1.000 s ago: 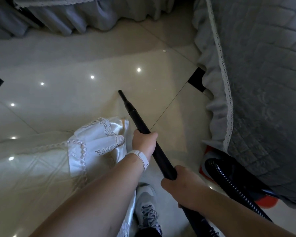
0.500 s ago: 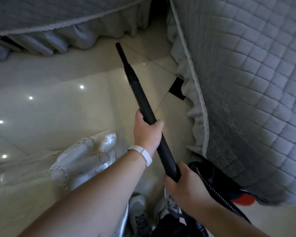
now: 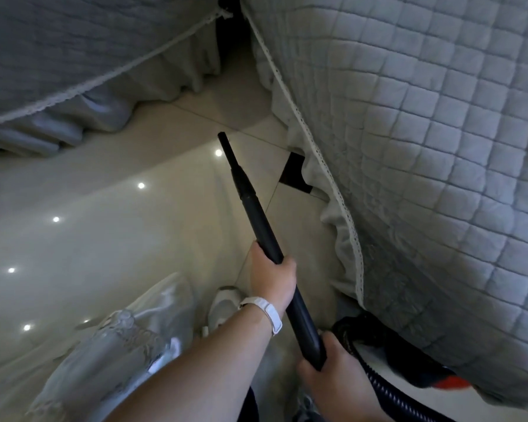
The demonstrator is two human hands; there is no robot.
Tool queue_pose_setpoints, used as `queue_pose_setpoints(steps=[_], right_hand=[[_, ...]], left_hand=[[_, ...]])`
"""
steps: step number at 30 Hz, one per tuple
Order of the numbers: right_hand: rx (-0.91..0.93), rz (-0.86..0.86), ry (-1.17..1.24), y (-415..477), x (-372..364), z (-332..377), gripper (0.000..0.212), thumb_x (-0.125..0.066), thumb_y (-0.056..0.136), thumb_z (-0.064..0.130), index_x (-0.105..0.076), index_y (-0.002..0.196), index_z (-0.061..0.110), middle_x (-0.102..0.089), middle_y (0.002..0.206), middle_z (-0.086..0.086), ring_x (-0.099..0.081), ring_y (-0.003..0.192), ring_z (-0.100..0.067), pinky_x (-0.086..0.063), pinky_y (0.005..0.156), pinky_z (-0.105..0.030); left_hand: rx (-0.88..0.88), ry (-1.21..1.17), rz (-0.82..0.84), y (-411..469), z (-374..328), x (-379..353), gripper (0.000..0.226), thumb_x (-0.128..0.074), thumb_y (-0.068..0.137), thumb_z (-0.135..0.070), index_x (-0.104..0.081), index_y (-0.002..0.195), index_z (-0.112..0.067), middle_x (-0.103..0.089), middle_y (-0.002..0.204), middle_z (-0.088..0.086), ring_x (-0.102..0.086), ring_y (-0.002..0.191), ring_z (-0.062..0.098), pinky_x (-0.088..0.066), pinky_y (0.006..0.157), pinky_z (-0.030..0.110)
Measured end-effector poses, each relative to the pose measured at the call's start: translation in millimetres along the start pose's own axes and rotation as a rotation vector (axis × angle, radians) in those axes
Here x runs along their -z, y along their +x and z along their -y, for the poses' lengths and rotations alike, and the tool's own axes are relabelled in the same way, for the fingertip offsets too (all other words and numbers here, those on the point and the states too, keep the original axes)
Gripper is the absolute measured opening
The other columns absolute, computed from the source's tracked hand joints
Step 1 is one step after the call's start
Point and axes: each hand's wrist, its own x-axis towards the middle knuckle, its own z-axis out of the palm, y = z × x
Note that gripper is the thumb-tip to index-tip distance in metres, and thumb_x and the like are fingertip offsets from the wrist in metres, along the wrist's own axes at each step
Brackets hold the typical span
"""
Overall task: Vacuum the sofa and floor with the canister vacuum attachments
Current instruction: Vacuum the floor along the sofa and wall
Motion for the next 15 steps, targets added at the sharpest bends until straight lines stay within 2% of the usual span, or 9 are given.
queue_pose_setpoints(steps=[2, 5, 9, 13, 15], right_hand=[[-0.062, -0.021, 0.045, 10.5, -12.3, -0.4, 0.026, -0.066, 0.081, 0.039, -0.056, 0.099, 0.024, -0.067, 0.084, 0.002, -0.066, 0.088, -0.022, -0.051, 0.077, -0.028], [-0.118, -0.002, 0.071, 25.8, -30.6, 1.5, 0.025, -0.066, 0.081, 0.04, -0.057, 0.096, 0.023, -0.063, 0.081, 0.004, -0.065, 0.087, -0.021, -0.051, 0.078, -0.029], [-0.1, -0.02, 0.072, 41.5, -41.0, 9.1, 0.024, -0.065, 0.085, 0.043, -0.056, 0.097, 0.024, -0.057, 0.075, 0.006, -0.057, 0.07, -0.011, -0.046, 0.07, -0.026], [-0.101, 0.02, 0.083, 56.8, -43.5, 17.9, 0.026, -0.062, 0.084, 0.043, -0.053, 0.096, 0.022, -0.064, 0.078, 0.0, -0.065, 0.079, -0.022, -0.05, 0.071, -0.031], [-0.099, 0.008, 0.098, 60.7, -41.5, 25.5, 0.024, -0.062, 0.085, 0.042, -0.053, 0.095, 0.022, -0.065, 0.077, 0.0, -0.066, 0.08, -0.022, -0.05, 0.071, -0.031]], left_hand=[[0.025, 0.037, 0.01, 14.9, 9.8, -5.6, 0.022, -0.055, 0.067, -0.029, -0.048, 0.088, -0.03, -0.061, 0.077, 0.003, -0.069, 0.068, 0.032, -0.061, 0.068, 0.049], [0.06, 0.099, 0.021, 36.4, 24.5, -5.4, 0.022, -0.057, 0.067, -0.029, -0.049, 0.087, -0.029, -0.063, 0.079, 0.004, -0.07, 0.07, 0.033, -0.061, 0.07, 0.05], [0.107, 0.096, 0.045, 57.9, 32.3, 1.2, 0.017, -0.057, 0.082, -0.017, -0.047, 0.096, -0.021, -0.059, 0.075, 0.004, -0.065, 0.061, 0.026, -0.06, 0.065, 0.044], [0.097, 0.096, 0.088, 77.4, 27.3, 3.7, 0.018, -0.057, 0.089, -0.011, -0.046, 0.101, -0.017, -0.056, 0.079, 0.005, -0.061, 0.057, 0.022, -0.054, 0.054, 0.03], [0.084, 0.094, 0.11, 86.1, 20.1, 3.3, 0.018, -0.058, 0.089, -0.011, -0.046, 0.1, -0.02, -0.058, 0.081, 0.005, -0.063, 0.057, 0.022, -0.053, 0.053, 0.029]])
